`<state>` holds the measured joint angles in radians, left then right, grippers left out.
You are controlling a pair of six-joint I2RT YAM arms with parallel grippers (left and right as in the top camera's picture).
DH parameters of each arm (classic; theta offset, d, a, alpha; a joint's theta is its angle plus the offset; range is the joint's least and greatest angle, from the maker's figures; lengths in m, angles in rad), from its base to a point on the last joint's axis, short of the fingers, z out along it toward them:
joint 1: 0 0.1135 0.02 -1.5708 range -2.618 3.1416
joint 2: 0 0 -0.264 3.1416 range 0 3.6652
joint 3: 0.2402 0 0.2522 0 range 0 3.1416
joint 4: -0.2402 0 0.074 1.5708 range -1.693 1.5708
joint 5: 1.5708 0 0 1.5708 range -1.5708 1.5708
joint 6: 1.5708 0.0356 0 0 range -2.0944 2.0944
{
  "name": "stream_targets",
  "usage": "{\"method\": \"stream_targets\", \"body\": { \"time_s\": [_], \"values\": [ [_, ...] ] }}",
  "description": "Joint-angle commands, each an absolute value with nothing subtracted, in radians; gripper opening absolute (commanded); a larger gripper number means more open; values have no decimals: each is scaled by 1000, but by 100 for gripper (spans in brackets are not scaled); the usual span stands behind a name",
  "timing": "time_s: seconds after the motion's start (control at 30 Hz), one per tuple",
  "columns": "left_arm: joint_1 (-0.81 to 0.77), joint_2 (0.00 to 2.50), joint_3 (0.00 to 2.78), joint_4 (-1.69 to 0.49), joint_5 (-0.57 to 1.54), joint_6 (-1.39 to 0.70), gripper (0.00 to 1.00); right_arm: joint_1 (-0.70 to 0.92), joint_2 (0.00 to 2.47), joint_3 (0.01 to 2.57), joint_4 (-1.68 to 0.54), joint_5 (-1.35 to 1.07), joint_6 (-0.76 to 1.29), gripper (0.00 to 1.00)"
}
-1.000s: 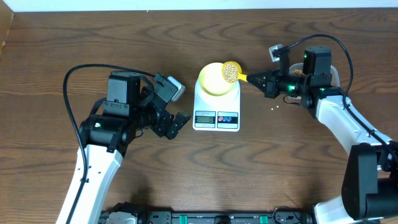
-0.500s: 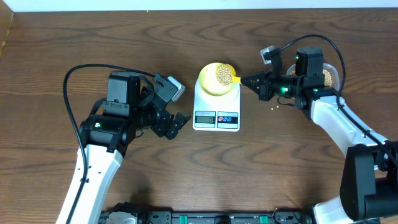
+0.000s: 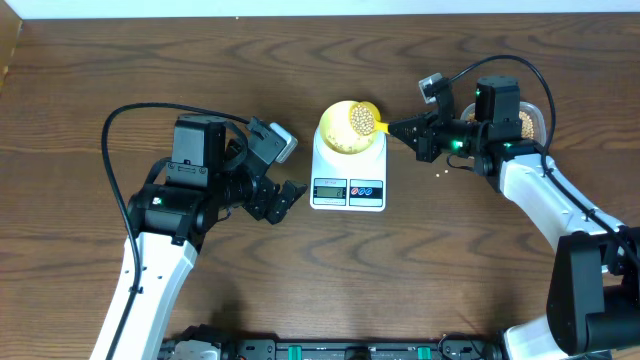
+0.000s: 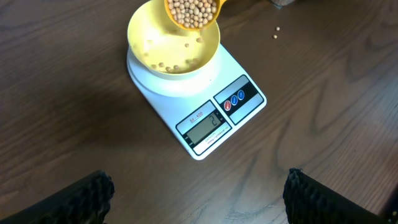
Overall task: Scoop item into bowl and weigh 50g on scale
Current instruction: 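Hold the tilted scoop over the bowl with the right gripper, letting beans fall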
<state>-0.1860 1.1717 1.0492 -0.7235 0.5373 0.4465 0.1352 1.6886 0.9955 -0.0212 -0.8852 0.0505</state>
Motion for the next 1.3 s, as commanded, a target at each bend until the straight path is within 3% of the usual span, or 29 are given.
{"method": "stream_targets", "body": {
  "time_s": [0.0,1.27],
  "values": [
    [-189,1176,1044,-720,550,459,89,140,1695,998,-19,-888,3,1],
    [-189,1176,1044,-720,550,459,89,141,1695,998,-18,-888,-96,1]
  ]
}}
